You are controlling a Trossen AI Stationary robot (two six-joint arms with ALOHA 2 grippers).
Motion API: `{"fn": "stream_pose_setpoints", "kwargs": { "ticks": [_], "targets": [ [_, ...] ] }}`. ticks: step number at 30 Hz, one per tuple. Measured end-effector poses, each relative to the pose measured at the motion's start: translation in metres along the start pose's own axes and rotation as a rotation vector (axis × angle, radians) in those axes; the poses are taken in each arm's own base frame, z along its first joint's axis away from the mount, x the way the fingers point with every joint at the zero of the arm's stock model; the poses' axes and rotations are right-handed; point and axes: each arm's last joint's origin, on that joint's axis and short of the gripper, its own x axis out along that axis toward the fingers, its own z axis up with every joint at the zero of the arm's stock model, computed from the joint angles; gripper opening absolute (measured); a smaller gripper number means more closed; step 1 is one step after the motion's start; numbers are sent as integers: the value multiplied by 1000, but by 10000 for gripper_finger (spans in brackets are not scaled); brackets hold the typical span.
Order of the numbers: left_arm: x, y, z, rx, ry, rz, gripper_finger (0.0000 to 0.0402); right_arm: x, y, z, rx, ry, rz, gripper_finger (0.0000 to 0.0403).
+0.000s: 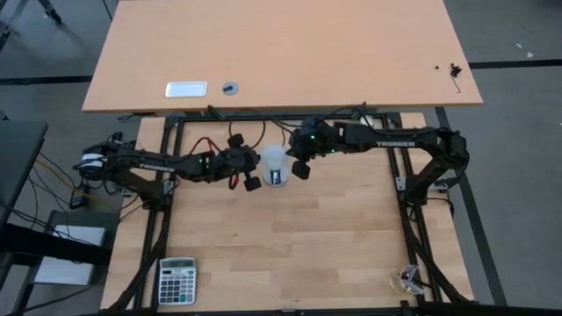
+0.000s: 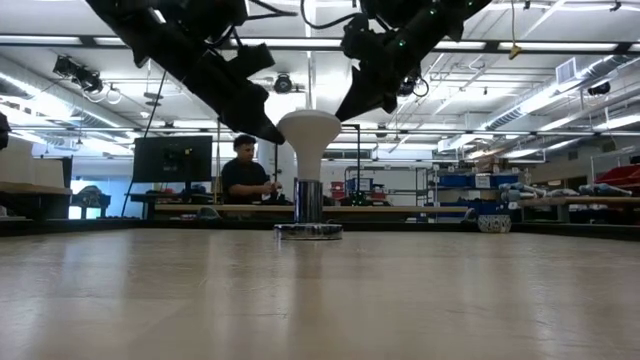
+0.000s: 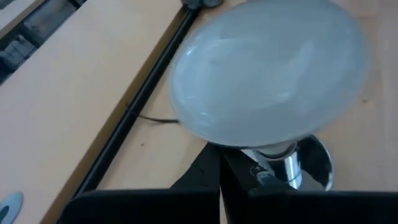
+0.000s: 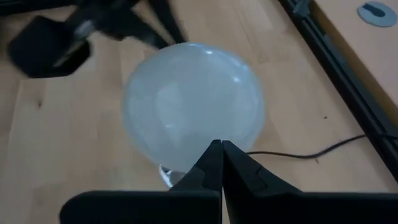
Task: Screw lightbulb
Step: Insert the lightbulb into the silver lamp socket
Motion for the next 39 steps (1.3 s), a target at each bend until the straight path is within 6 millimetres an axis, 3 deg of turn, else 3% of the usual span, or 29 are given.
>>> {"fn": "stream_pose_setpoints", "kwargs": {
  "ticks": [7, 22, 30, 39],
  "targets": [
    [-4, 5, 1, -6, 5, -7, 0, -13, -4, 6, -4, -55, -35, 11],
    [-22, 1, -10, -6, 144, -74, 0, -11, -15, 13, -7, -134, -67, 11],
    [-33, -20, 1, -22, 30, -253, 0, 9, -21, 10, -13, -125, -31, 11],
    [-33, -20, 9, -38, -46, -255, 0, 23, -23, 8, -5, -131, -11, 11]
  ]
}}
